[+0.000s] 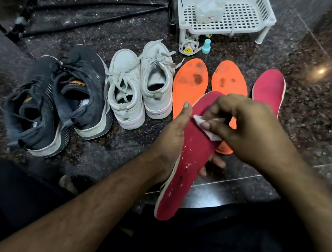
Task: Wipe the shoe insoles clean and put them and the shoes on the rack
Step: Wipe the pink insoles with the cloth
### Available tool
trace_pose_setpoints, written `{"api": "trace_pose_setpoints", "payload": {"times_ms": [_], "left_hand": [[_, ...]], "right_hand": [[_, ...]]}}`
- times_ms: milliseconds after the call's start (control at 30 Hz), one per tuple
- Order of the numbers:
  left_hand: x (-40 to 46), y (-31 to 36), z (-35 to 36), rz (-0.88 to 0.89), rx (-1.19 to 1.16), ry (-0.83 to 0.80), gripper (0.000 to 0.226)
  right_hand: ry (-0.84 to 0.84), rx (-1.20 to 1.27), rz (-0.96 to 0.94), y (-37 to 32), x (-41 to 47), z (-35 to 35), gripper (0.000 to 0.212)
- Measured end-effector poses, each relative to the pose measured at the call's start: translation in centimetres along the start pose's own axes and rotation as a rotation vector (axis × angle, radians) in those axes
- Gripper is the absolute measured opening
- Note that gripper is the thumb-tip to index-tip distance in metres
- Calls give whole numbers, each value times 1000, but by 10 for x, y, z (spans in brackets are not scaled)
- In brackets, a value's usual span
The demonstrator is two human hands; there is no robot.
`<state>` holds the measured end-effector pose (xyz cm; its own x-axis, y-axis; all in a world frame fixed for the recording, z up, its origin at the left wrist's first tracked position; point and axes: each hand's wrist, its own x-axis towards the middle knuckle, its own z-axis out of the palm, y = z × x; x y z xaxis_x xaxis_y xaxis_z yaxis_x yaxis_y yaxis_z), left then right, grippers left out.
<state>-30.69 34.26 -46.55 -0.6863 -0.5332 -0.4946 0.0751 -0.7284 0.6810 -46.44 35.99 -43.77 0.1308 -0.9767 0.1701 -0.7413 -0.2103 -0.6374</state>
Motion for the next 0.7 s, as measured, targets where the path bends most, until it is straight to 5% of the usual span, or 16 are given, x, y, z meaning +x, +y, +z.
{"api": "trace_pose_setpoints", "payload": {"times_ms": [200, 367, 500, 700], "left_hand": [[-7, 1, 8, 13, -15, 84, 83], [-4, -2, 11, 31, -86, 93, 80], [-7, -3, 17, -6, -9, 76, 86], [-7, 2, 10, 7, -66, 86, 77]], "right_hand": [[209, -146, 115, 12, 9, 1, 6], [112, -100, 105, -14, -4, 26, 14], [262, -121, 236, 8, 9, 3, 13], [83, -40, 124, -14, -4, 23, 4]]}}
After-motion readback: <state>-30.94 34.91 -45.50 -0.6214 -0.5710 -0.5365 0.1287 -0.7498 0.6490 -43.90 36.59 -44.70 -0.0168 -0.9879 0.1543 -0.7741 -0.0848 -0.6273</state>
